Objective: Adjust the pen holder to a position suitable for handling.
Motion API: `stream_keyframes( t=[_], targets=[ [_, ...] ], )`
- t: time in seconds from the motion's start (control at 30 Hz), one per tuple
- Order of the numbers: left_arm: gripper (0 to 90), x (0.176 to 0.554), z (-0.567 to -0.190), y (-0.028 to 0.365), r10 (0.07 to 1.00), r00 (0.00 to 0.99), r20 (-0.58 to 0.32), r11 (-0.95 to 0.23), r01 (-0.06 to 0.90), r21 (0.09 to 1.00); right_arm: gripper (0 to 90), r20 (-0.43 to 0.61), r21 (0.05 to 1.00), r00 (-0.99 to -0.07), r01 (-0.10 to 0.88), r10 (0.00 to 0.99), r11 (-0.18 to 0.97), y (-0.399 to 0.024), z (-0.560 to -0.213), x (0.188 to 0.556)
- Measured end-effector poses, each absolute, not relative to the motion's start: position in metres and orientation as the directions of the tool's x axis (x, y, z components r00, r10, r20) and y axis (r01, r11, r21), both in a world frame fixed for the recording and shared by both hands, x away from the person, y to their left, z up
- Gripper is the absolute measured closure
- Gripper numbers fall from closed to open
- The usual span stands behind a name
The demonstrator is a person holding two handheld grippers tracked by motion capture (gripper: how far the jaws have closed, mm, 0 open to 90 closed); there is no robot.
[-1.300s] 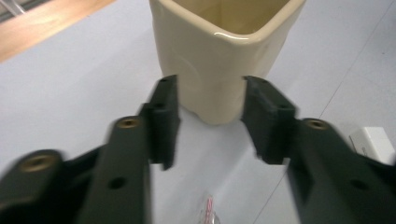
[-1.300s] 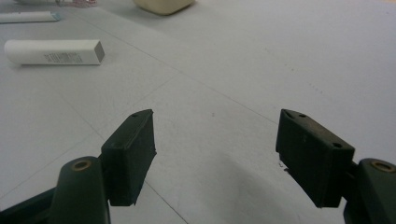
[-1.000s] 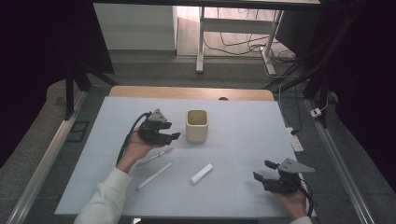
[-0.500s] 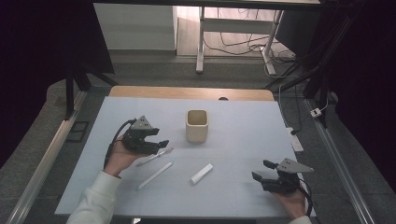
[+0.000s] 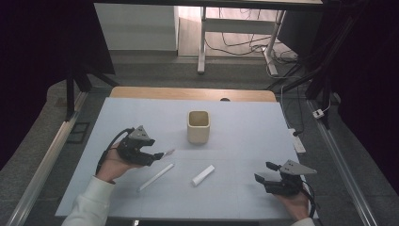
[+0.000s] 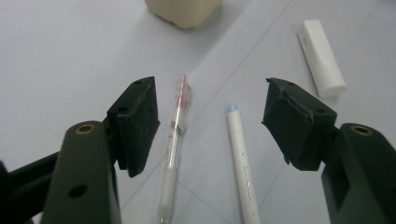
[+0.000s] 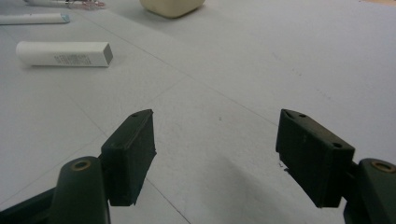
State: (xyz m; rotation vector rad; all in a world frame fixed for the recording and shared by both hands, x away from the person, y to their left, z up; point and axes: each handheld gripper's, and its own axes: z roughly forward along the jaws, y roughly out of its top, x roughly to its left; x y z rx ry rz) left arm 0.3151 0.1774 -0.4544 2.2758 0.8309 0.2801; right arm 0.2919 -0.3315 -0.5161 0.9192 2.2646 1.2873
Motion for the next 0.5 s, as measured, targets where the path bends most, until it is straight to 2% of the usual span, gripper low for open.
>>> stream_keyframes(
  t=[0.3, 0.5],
  targets=[
    [33.8, 0.309, -0.458, 0.180, 0.632, 0.775, -0.016, -0.588, 0.492, 0.642, 27.8, -0.006, 0.856, -0.718, 0.356, 0.696, 0.375, -0.331, -0.517, 0.291],
    [33.8, 0.304, -0.458, 0.179, 0.645, 0.763, 0.033, -0.618, 0.495, 0.611, 27.8, -0.008, 0.856, -0.719, 0.355, 0.695, 0.376, -0.331, -0.517, 0.292]
  ],
)
